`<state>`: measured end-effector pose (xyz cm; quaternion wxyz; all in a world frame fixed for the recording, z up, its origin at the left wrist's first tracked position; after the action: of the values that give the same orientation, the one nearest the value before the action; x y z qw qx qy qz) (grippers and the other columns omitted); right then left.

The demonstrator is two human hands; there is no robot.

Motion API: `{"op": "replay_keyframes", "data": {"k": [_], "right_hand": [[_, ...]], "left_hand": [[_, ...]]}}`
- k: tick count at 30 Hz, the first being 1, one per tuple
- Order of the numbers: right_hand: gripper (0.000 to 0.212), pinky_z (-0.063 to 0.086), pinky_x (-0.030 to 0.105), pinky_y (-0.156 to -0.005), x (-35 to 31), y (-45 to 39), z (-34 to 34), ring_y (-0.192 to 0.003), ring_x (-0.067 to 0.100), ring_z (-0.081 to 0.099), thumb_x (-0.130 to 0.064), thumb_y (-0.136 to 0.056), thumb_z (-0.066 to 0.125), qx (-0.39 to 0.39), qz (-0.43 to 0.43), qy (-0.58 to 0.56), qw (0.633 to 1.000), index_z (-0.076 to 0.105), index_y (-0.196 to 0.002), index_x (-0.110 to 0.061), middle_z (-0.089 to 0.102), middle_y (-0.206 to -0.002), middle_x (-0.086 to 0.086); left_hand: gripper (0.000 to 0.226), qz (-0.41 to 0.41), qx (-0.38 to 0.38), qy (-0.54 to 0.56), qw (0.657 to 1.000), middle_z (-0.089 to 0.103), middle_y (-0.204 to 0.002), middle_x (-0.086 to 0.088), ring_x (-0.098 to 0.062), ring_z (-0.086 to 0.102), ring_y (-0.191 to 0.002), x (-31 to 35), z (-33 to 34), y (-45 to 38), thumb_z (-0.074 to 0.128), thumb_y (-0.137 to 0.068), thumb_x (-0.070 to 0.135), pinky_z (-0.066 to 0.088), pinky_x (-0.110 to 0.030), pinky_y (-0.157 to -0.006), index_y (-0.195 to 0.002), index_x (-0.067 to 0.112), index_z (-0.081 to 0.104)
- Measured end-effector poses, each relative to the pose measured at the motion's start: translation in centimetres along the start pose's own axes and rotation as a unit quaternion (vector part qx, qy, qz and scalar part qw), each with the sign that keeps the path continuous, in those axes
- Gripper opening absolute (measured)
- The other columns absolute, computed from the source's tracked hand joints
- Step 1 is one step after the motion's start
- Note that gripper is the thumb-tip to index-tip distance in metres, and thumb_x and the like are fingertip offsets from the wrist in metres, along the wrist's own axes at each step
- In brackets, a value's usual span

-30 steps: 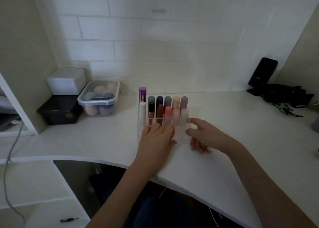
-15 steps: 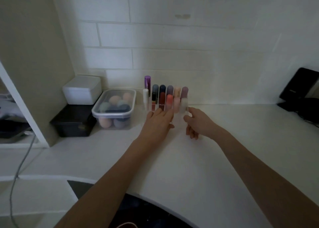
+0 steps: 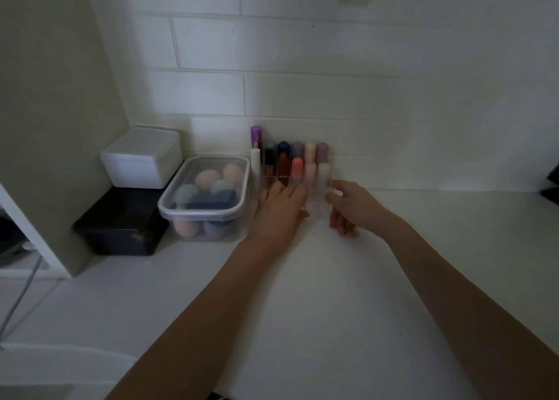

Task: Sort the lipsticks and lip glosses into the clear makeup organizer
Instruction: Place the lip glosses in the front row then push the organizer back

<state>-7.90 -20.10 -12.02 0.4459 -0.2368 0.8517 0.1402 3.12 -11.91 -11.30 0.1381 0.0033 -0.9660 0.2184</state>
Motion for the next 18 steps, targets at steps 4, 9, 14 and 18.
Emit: {"op": "replay_keyframes", "data": {"k": [4,9,14,18], "right_hand": [[0.027,0.035,0.019,-0.033,-1.0,0.5,-2.7,-0.026,0.011,0.045,-0.037,-0.092,0.054,0.096,-0.028,0.023,0.995,0.060,-0.110,-0.018,0.058,-0.054,0.011],[0.019,0.038,0.018,-0.055,-6.8,1.2,-4.6,-0.052,0.008,0.047,-0.031,-0.086,0.064,0.264,-0.228,0.073,0.934,0.060,-0.076,-0.015,0.056,-0.058,0.002],[0.019,0.046,0.033,-0.081,-10.6,-2.0,0.4,-0.089,0.020,0.058,-0.022,-0.084,0.063,0.163,-0.309,0.137,0.927,0.068,-0.102,-0.024,0.070,-0.092,-0.003],[0.024,0.038,0.041,-0.093,-10.0,-4.2,1.9,-0.102,0.016,0.056,-0.033,-0.086,0.059,0.168,-0.289,0.186,0.924,0.067,-0.108,-0.037,0.072,-0.101,-0.010]], "left_hand": [[0.084,0.011,0.032,-0.030,0.999,0.034,-0.148,-0.001,-0.026,0.032,-0.123,0.1,-0.4,0.2,0.055,-0.086,0.026,0.024,-0.039,-0.106,-0.148,0.024,-0.003],[0.063,0.000,0.125,-0.039,0.991,0.058,-0.117,-0.006,-0.026,0.048,-0.101,0.1,-1.5,0.3,0.049,-0.072,0.019,0.028,-0.030,-0.082,-0.134,0.007,0.042],[0.015,-0.053,0.188,0.055,0.979,0.059,-0.077,-0.015,-0.033,0.053,-0.074,-1.4,-2.6,0.3,0.045,-0.073,-0.001,0.018,-0.026,-0.062,-0.083,0.005,0.055],[0.019,-0.064,0.144,-0.039,0.987,0.065,-0.091,-0.009,-0.031,0.055,-0.090,-0.7,-1.1,0.4,0.046,-0.076,0.010,0.027,-0.035,-0.072,-0.089,0.010,0.060]]}}
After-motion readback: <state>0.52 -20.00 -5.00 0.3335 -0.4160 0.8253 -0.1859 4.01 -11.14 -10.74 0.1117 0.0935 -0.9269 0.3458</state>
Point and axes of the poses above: each hand's wrist, its own y-axis away from the middle knuckle, its own z-axis out of the palm, x = y × z, the point moved 6 cm from there along -y, towards the middle knuckle
